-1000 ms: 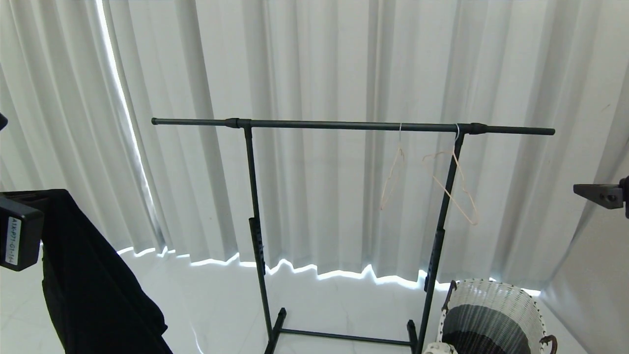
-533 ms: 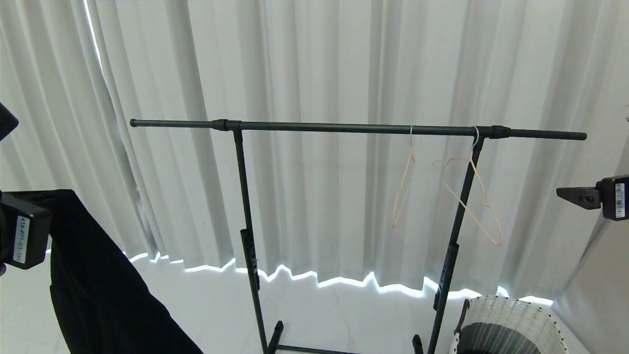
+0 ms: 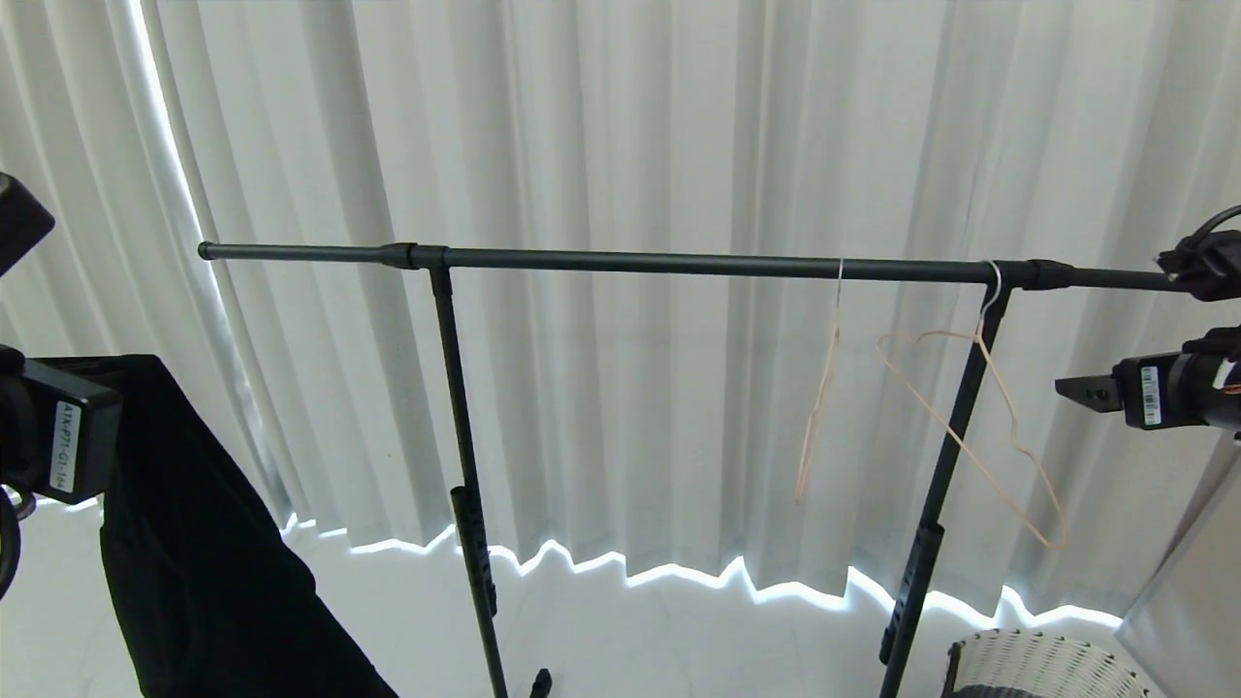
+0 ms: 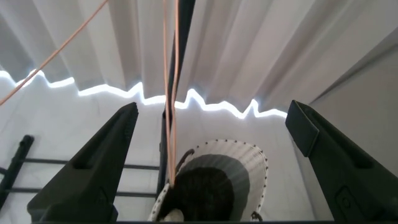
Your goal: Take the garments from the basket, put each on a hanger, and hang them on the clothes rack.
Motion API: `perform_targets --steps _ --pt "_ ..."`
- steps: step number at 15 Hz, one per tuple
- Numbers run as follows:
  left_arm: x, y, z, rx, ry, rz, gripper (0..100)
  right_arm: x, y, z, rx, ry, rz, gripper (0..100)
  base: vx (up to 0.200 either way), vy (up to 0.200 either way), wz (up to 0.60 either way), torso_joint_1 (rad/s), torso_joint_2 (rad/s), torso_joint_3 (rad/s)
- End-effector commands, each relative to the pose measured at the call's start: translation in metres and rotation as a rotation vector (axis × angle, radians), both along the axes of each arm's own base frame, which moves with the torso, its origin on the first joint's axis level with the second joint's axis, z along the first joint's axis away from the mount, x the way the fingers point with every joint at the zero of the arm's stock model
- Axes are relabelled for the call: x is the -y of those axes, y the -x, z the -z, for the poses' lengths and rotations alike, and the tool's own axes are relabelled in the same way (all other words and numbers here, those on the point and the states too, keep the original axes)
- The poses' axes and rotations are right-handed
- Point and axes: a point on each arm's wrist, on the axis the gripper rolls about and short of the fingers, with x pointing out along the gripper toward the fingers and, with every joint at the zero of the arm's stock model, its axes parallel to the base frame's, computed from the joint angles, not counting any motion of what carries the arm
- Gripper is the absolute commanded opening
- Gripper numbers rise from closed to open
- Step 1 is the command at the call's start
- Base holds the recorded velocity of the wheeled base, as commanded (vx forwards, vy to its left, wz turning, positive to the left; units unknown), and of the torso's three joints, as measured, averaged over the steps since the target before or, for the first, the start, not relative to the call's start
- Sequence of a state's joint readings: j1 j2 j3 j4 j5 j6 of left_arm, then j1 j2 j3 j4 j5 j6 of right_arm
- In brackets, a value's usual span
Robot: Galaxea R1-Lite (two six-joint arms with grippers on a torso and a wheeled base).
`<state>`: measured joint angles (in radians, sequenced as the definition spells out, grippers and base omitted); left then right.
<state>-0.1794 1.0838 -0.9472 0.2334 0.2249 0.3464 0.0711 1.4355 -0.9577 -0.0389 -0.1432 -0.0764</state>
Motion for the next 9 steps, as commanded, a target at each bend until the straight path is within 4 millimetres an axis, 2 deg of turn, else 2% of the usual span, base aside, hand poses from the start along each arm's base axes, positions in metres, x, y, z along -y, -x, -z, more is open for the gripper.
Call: perform_targets --steps 1,2,9 --pt "0.001 -0.005 0.003 -0.019 -0.002 0.001 0 0.002 -0.023 0.022 -0.070 0.002 0.011 100 0.200 0.000 0.00 0.007 0.00 -0.002" --pt "0.001 -0.005 0.005 -0.025 -0.003 0.001 0 0.004 -0.027 0.027 -0.088 -0.008 0.000 100 0.200 0.000 0.00 -0.002 0.00 -0.002" --pt "0.000 -0.003 0.014 -0.047 0.002 -0.006 0 0.020 -0.071 0.082 -0.225 -0.091 0.024 100 0.000 0.000 0.00 0.000 0.00 0.000"
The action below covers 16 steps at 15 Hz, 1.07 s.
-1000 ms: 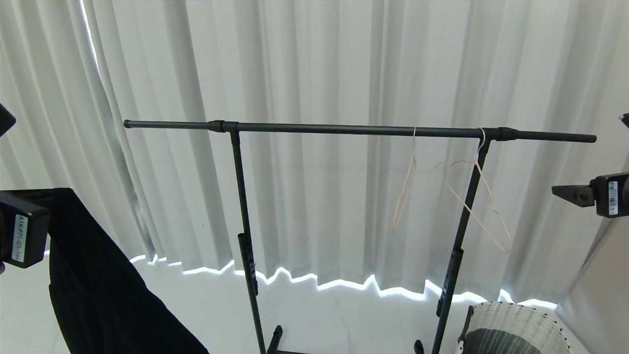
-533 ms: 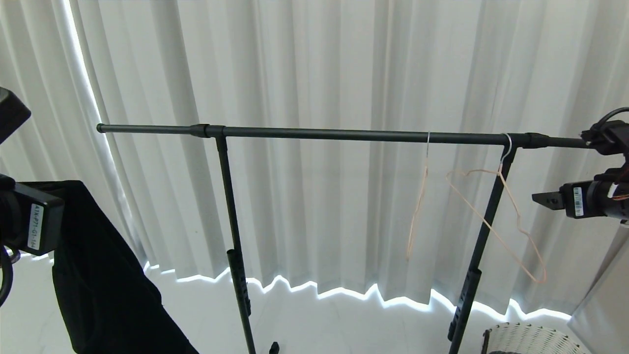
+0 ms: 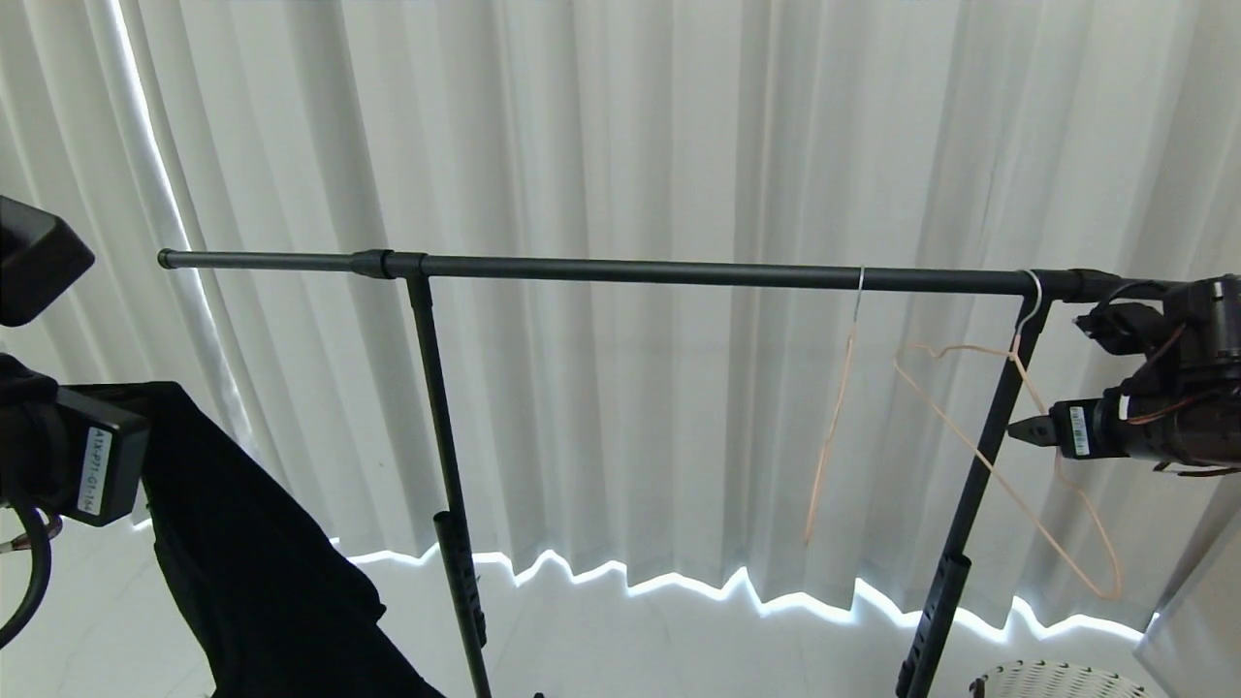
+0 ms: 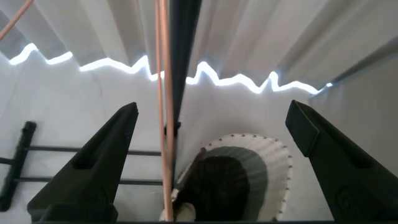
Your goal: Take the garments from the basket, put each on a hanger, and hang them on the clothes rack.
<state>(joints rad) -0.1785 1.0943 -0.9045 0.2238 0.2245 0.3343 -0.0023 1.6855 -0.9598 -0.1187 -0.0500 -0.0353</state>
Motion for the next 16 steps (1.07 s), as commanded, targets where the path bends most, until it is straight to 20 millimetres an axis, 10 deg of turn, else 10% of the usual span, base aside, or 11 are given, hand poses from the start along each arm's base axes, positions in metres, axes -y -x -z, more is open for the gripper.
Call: perform_targets --steps 1,10,11,16 --pt "0.000 0.000 0.001 0.004 0.000 -0.001 0 0.004 -0.017 0.025 -0.058 -0.024 0.010 100 0.000 0.000 0.00 0.000 0.00 0.000" --pt "-0.002 0.004 0.004 0.041 -0.011 -0.041 0 0.005 -0.026 0.037 -0.067 -0.081 0.005 100 0.000 0.000 0.00 0.000 0.00 0.000" --pt "-0.002 0.004 0.003 0.043 -0.010 -0.041 0 0.005 -0.025 0.035 -0.061 -0.091 -0.007 0 0.000 0.000 0.00 0.000 0.00 0.000" --pt "-0.002 0.006 0.002 0.050 -0.009 -0.041 0 0.003 -0.018 0.024 -0.030 -0.089 -0.020 0 0.000 0.000 0.00 0.000 0.00 0.000"
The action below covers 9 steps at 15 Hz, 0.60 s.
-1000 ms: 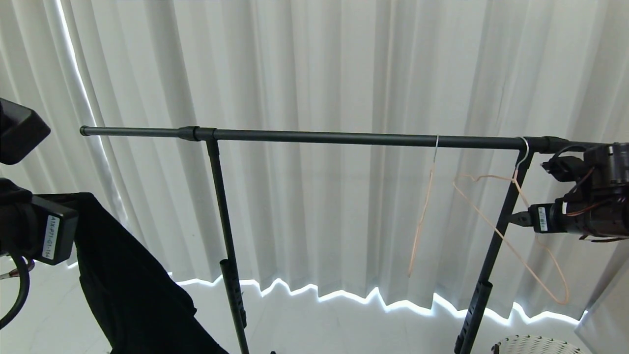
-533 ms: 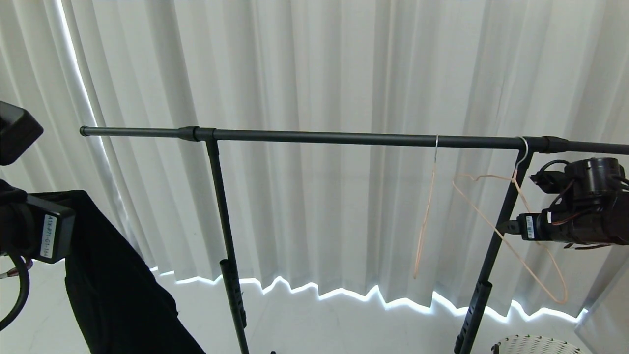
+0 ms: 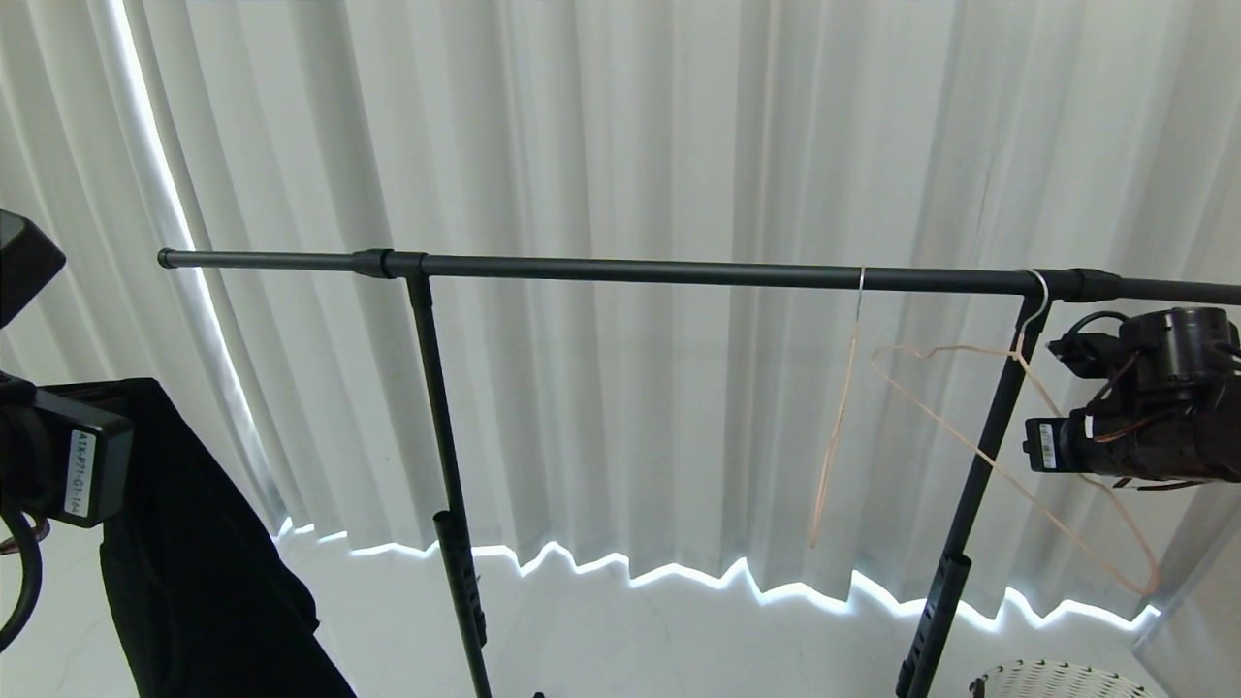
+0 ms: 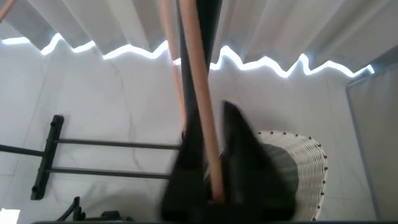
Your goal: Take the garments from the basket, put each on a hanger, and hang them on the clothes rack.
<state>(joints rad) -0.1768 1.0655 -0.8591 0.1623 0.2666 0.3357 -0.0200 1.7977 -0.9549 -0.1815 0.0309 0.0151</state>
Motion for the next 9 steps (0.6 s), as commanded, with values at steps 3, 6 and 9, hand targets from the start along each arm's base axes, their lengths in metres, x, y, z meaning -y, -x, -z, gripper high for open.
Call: perform_targets --steps 3,6,9 --pt "0.000 0.001 0.000 0.001 0.000 -0.001 0 -0.003 0.009 -0.017 0.054 0.002 -0.006 0 0.000 0.000 0.00 0.000 0.00 0.000" --pt "0.000 0.000 -0.002 0.022 0.004 -0.001 0 -0.008 0.018 -0.031 0.098 0.001 -0.019 0 0.000 0.000 0.00 0.000 0.00 0.000" --pt "0.000 0.001 -0.003 0.034 0.006 0.001 0 -0.011 0.026 -0.045 0.144 -0.001 -0.029 0 0.000 0.000 0.00 0.000 0.00 0.000"
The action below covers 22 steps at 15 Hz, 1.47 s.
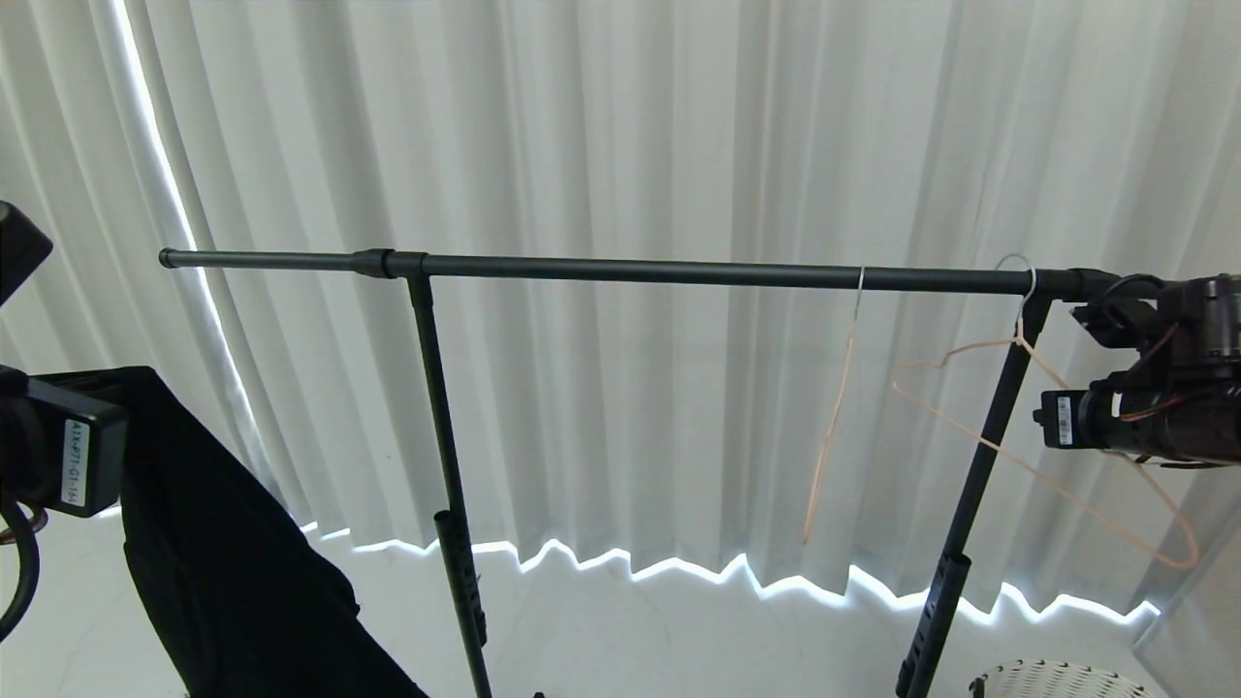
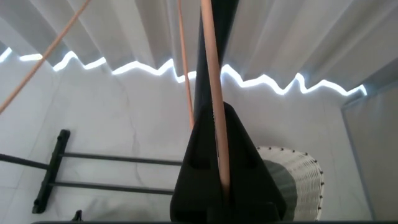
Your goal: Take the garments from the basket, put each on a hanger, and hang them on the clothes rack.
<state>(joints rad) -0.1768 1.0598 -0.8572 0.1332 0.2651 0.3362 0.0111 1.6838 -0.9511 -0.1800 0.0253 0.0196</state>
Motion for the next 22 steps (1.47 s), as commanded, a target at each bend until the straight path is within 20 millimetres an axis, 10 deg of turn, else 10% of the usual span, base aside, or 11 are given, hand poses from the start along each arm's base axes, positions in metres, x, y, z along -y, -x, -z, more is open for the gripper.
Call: perform_targets --steps 1,12,22 --pt "0.000 0.002 -0.001 0.009 0.000 0.000 0 -0.002 0.010 -0.016 0.056 -0.002 -0.009 0 0.000 0.000 0.00 0.000 0.00 0.000" --pt "-0.001 0.004 0.000 0.042 0.003 -0.001 0 -0.020 0.068 -0.055 0.210 -0.018 -0.085 0 0.000 0.000 0.00 0.000 0.00 0.000" --pt "0.000 -0.001 0.007 0.017 -0.001 0.006 0 -0.035 0.123 -0.067 0.306 -0.035 -0.196 0 -0.200 0.000 0.00 0.000 0.00 0.005"
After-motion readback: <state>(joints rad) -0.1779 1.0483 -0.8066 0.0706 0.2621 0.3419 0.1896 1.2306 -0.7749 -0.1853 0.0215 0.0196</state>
